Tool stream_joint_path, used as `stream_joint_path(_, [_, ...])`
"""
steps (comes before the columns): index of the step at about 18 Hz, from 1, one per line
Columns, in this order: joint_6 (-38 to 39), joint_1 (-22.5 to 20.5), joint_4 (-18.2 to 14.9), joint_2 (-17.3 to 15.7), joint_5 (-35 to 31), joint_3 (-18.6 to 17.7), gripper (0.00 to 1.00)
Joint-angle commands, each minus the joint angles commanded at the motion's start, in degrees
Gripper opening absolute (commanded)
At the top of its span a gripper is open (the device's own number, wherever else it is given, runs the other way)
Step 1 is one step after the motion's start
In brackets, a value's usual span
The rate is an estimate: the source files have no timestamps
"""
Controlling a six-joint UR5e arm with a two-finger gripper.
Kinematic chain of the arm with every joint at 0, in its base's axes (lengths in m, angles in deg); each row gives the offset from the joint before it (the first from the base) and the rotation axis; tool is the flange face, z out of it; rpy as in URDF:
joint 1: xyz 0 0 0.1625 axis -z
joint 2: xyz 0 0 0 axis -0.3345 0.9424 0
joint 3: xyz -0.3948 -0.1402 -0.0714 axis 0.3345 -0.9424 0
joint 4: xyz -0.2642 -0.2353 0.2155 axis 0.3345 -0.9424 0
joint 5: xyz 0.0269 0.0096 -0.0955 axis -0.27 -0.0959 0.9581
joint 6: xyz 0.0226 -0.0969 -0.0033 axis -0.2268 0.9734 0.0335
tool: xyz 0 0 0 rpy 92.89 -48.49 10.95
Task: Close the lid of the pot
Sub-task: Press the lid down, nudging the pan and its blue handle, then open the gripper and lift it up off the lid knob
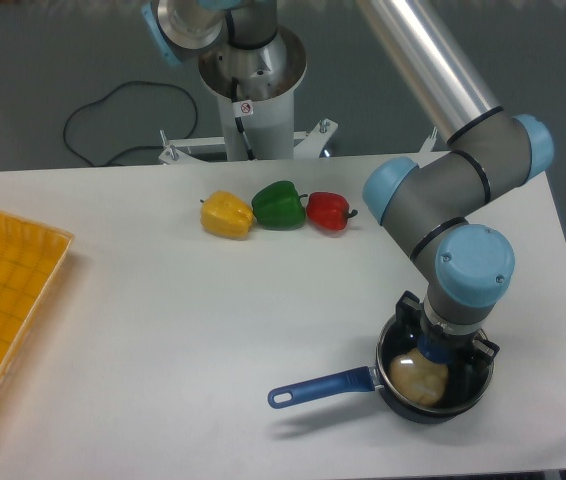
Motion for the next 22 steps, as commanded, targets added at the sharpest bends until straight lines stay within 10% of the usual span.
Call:
stream_joint_path(7, [0.1,0.0,0.0,-0.2,0.0,-1.3,0.62])
stream_joint_path(11, [0.1,0.0,0.5,-0.5,0.1,-1.7,0.99])
stream_joint_path(22, [0.1,-0.3,3.8,-4.6,0.8,-6.8,1.00])
